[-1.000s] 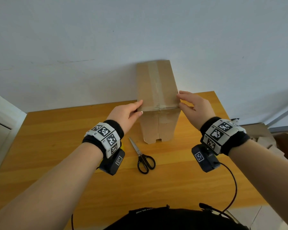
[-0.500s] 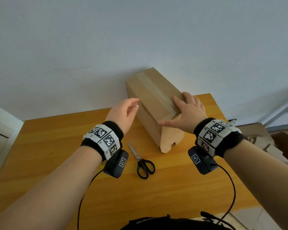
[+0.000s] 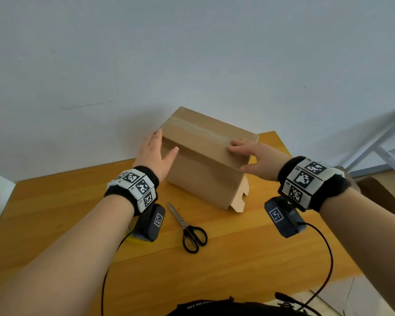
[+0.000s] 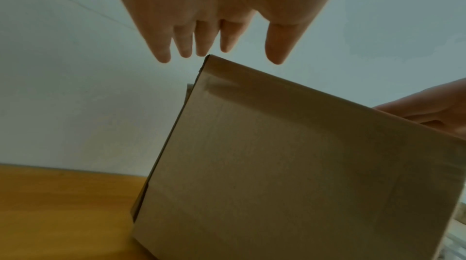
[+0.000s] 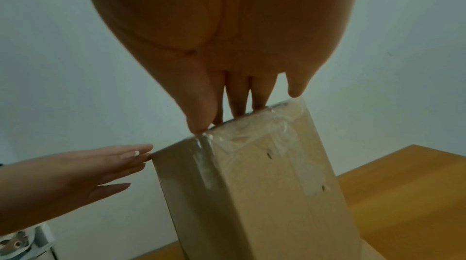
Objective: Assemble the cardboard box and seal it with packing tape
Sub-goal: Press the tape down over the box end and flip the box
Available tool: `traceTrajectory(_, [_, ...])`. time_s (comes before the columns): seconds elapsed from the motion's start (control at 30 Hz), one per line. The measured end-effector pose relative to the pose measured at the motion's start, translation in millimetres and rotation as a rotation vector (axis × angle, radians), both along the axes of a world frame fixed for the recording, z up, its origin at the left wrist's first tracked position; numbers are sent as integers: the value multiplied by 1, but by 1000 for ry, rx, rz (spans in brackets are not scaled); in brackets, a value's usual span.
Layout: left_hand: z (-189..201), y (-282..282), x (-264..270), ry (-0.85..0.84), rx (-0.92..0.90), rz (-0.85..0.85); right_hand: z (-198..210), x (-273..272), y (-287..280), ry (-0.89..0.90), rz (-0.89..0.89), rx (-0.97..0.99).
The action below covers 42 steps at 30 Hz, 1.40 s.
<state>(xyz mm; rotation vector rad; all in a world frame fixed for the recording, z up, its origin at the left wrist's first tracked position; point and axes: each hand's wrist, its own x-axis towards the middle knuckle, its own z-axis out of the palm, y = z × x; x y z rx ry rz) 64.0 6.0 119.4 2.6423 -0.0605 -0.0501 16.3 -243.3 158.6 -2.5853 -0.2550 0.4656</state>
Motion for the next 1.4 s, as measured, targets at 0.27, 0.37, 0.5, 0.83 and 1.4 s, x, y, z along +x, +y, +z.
traceTrajectory(0.27, [12, 2, -2, -20, 38, 95, 4, 4, 4, 1, -24, -60])
traceTrajectory(0.37, [9, 2, -9, -22, 71, 79, 0, 5, 11, -45, -122, -88])
traceTrajectory(0.5, [4, 4, -12, -29, 2, 51, -21, 4, 21, -203, -225, -18])
traceTrajectory(0.83, [0, -6, -31, -35, -64, -120, -31, 14, 19, -348, -155, -204])
traceTrajectory(1.4, [-3, -45, -29, -141, 497, -385, -40, 9, 48, -361, 35, -390])
